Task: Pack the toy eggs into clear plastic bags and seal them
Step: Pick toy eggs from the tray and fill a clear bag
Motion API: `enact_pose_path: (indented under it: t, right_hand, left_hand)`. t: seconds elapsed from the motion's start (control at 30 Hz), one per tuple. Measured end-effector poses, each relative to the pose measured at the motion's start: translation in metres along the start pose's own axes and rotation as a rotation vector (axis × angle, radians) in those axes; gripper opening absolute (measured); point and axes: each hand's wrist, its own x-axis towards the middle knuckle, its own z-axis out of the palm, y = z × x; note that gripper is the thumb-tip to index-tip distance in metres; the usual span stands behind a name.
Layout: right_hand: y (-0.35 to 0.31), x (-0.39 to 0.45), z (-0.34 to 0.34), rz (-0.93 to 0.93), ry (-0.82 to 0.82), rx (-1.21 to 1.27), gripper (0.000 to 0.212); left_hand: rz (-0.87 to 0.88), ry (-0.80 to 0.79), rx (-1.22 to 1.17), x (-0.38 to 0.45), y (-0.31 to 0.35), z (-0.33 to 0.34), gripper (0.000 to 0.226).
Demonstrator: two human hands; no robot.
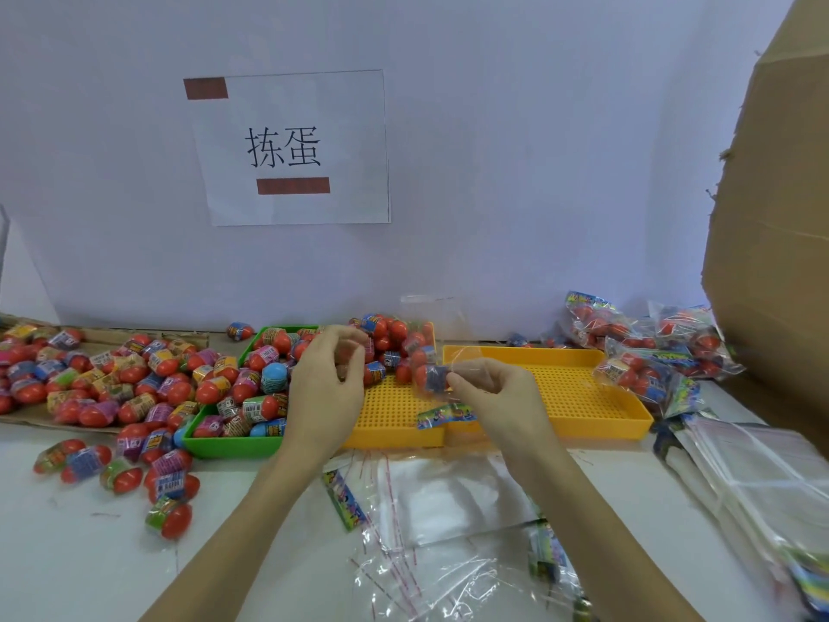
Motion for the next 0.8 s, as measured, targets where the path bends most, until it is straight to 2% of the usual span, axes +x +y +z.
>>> enact_pose_path:
  t: [0.1, 0.17, 0.23, 0.4, 0.53, 0.63, 0.7, 0.8]
  right_hand:
    - [0.001, 0.003, -0.002, 0.01, 0.085, 0.021, 0.006]
    - [0.0, 0.004, -0.004, 0.012, 0.126, 0.021, 0.009]
    - [-0.001, 0.005, -0.006, 0.014, 0.145, 0.013, 0.011]
    - [-0.003, 0.008, -0.007, 0.09, 0.132, 0.094, 0.007]
    - [-0.007, 0.006, -0.007, 0.14, 0.095, 0.176, 0.014]
    - [-0.01, 0.006, -0.01, 0.17, 0.028, 0.128, 0.017]
    - [-0.012, 0.005, -0.012, 0.16, -0.031, 0.06, 0.017]
    - [-0.014, 0.001, -0.013, 0.095, -0.133, -0.025, 0.017]
  left_hand:
    - [0.112, -0.131, 0.471, -0.002, -0.012, -0.003, 0.015]
    - [0.119, -0.21, 0.672, -0.005, -0.014, -0.003, 0.021]
    - [0.091, -0.238, 0.764, -0.005, -0.013, -0.003, 0.025]
    - [0.058, -0.227, 0.798, -0.004, -0.011, -0.006, 0.024]
    - [0.031, -0.267, 0.783, -0.002, -0.01, -0.009, 0.025]
    - [0.135, -0.14, 0.726, -0.003, -0.007, -0.007, 0.026]
    - [0.21, -0.028, 0.556, -0.003, -0.002, -0.005, 0.023]
    - [0.155, 0.086, 0.039, -0.002, 0.011, -0.005, 0.019]
